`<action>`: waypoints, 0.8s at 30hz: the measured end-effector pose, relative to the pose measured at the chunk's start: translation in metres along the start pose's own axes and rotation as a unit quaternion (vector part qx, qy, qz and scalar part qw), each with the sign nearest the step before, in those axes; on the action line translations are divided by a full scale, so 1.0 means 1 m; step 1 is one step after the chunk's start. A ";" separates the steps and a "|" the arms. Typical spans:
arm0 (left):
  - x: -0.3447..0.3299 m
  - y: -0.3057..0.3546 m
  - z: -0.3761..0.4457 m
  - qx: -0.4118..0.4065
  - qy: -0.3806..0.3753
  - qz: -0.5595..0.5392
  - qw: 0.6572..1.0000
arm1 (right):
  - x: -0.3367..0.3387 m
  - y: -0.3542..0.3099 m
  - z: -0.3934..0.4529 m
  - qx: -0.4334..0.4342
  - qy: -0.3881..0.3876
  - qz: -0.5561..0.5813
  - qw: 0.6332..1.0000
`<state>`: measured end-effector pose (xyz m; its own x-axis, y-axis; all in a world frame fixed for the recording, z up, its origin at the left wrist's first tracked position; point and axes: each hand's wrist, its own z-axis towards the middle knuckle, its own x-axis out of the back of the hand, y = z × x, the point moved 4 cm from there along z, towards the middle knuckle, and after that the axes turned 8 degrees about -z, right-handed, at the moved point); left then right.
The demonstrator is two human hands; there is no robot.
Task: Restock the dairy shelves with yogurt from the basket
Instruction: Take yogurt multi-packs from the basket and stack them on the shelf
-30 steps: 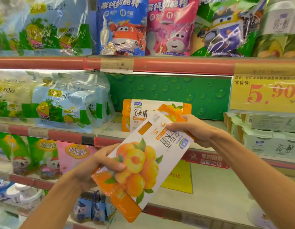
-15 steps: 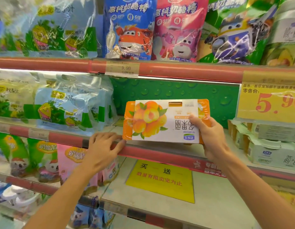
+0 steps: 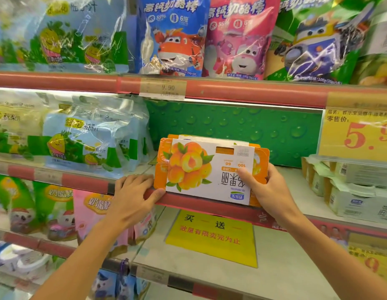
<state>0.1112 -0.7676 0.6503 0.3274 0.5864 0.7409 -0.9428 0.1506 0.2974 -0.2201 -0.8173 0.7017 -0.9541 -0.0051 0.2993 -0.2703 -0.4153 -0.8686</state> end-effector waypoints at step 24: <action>0.000 0.005 0.003 0.010 -0.042 0.023 0.999 | -0.017 -0.015 -0.013 0.160 0.154 -0.289 0.931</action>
<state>0.1070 -0.7692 0.6533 0.2882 0.5231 0.8021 -0.9560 0.1086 0.2726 -0.2017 -0.7991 0.7041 -0.6656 0.5447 0.5102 -0.7455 -0.5168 -0.4209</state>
